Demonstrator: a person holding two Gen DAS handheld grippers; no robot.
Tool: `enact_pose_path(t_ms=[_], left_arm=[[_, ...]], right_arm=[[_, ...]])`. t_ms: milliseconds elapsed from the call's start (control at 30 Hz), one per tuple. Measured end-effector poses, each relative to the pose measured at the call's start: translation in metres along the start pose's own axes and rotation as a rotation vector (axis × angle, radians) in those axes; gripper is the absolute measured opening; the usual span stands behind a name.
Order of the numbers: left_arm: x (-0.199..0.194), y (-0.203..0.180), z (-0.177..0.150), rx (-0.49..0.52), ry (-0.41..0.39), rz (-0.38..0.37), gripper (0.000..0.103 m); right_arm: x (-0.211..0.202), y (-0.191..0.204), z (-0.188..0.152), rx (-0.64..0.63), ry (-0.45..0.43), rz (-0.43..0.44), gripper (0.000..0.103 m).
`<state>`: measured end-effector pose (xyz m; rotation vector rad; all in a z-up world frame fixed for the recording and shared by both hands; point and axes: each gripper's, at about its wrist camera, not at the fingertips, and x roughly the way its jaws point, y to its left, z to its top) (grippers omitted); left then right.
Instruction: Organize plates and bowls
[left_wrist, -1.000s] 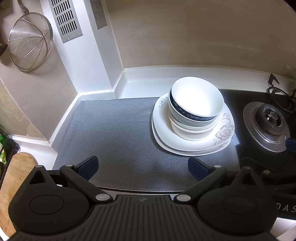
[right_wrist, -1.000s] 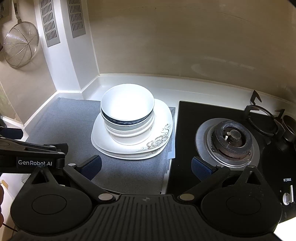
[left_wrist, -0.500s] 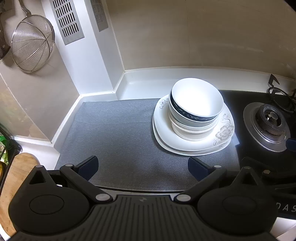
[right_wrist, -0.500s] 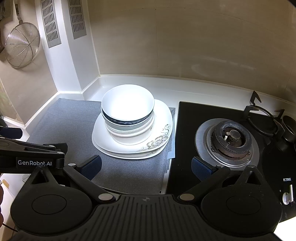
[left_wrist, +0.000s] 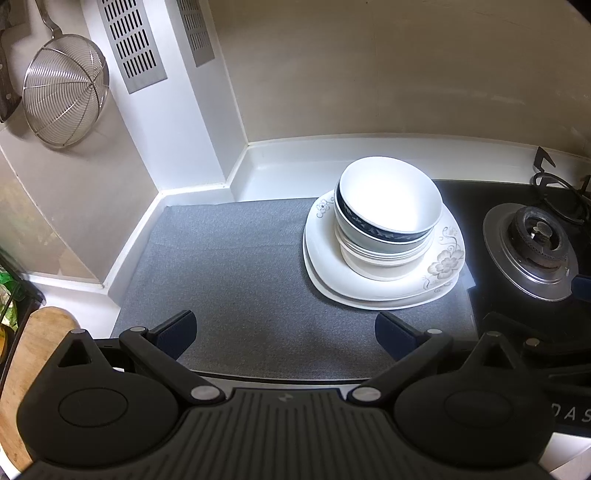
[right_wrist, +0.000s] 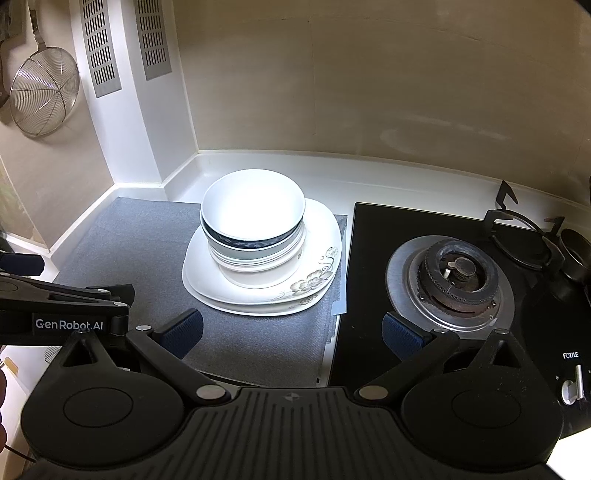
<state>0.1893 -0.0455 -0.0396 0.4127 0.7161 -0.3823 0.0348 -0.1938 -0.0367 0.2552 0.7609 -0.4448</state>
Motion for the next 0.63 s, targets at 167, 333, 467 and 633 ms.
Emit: enact_pose_path(t_ms=[167, 333, 467, 633], left_arm=[[-0.0005, 0.0001, 0.0001, 0.002, -0.002, 0.001, 0.103], [-0.0016, 0.0006, 0.0000, 0.005, -0.003, 0.001, 0.103], [-0.0025, 0.0000, 0.0000, 0.008, -0.008, 0.006, 0.103], [-0.0046, -0.0011, -0.0002, 0.014, -0.014, 0.016, 0.103]], right_arm=[[-0.0003, 0.0000, -0.0003, 0.000, 0.000, 0.000, 0.103], [-0.0008, 0.0005, -0.0006, -0.001, -0.002, 0.000, 0.103], [-0.0007, 0.0000, -0.0006, -0.003, -0.003, 0.002, 0.103], [-0.0035, -0.0012, -0.0008, -0.006, -0.007, 0.008, 0.103]])
